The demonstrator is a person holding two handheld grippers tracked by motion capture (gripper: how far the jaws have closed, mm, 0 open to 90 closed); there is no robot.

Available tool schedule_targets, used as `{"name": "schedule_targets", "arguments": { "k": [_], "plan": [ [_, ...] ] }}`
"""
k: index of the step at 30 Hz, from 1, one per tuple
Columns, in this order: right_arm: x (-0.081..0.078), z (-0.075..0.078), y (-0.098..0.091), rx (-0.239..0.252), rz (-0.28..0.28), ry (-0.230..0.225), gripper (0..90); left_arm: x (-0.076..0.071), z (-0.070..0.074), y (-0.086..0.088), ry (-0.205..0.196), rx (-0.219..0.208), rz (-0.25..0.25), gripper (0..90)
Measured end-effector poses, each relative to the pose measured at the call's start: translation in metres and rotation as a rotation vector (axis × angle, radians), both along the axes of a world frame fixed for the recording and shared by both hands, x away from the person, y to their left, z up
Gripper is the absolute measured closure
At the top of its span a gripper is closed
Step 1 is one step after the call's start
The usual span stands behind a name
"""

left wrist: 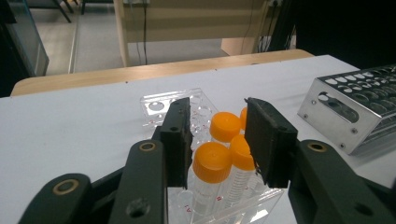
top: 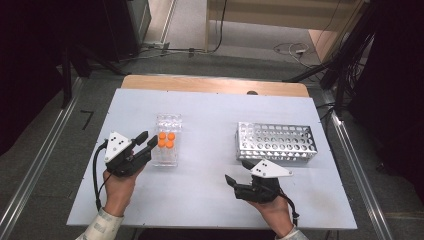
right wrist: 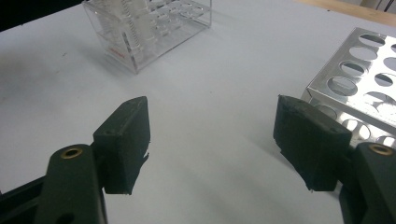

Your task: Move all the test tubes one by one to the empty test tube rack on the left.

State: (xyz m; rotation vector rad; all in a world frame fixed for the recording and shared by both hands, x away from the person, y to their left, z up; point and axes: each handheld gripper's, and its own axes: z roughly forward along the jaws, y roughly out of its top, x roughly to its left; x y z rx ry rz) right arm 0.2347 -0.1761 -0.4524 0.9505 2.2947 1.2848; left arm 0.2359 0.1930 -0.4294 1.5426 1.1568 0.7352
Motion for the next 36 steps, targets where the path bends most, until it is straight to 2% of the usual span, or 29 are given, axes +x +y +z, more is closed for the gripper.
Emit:
{"name": "schedule_targets", "arguments": {
  "k": [8, 15, 25, 29, 36],
  "plan": [
    [0.0, 0.0, -0.001, 0.001, -0.004, 0.0, 25.7, -0.003, 0.0, 0.001, 0.005, -0.017, -0.001, 53.4],
    [0.002, 0.0, -0.002, 0.002, -0.01, -0.001, 25.7, -0.006, 0.001, -0.002, -0.006, -0.003, 0.01, 43.0],
    [0.002, 0.0, -0.004, 0.002, -0.016, -0.002, 25.7, -0.009, 0.0, -0.002, 0.002, 0.0, 0.009, 39.8],
    [0.004, 0.0, -0.006, 0.003, -0.025, -0.004, 25.7, -0.013, -0.002, 0.0, 0.01, -0.01, 0.01, 37.7],
    [0.005, 0.001, -0.017, 0.009, -0.056, -0.006, 25.4, -0.025, -0.007, 0.003, 0.011, 0.006, 0.024, 31.9]
  ]
}}
